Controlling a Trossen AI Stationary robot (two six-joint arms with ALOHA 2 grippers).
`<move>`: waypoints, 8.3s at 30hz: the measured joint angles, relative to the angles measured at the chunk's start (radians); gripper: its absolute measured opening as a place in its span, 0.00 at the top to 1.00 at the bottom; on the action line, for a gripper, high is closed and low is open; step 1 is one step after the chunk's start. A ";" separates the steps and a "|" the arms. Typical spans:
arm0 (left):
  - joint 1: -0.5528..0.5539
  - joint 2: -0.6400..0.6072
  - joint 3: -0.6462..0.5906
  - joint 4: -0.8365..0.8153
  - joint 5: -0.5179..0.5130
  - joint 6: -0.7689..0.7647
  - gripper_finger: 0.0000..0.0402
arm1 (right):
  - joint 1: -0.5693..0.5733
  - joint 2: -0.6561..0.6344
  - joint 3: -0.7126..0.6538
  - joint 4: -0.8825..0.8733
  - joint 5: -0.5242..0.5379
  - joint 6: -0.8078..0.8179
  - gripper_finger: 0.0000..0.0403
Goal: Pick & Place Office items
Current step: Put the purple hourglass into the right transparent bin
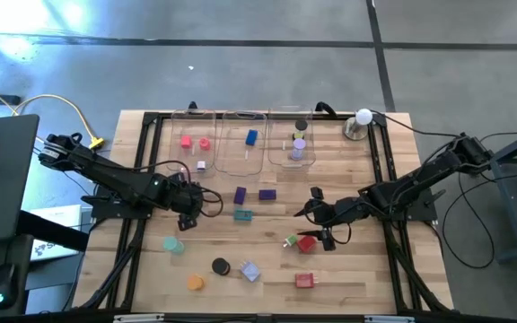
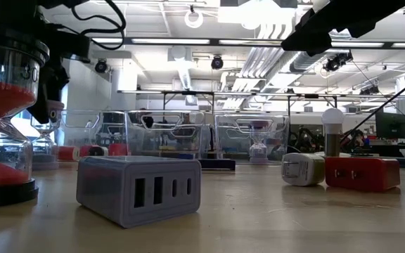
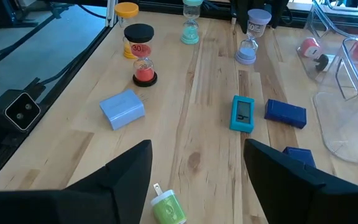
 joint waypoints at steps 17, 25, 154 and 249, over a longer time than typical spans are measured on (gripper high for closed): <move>0.000 0.000 0.006 0.075 -0.025 -0.010 0.53 | -0.021 0.000 0.000 0.045 -0.024 0.182 0.39; -0.007 0.000 0.123 0.235 -0.176 0.207 0.53 | -0.030 0.000 0.000 0.161 -0.001 0.265 0.39; 0.144 0.205 0.211 1.486 -0.059 0.744 0.52 | -0.249 0.000 0.000 0.729 -0.130 -0.277 0.39; -0.067 0.224 0.211 1.546 -0.509 1.091 0.34 | -0.307 0.002 0.214 -0.169 0.211 -0.026 0.55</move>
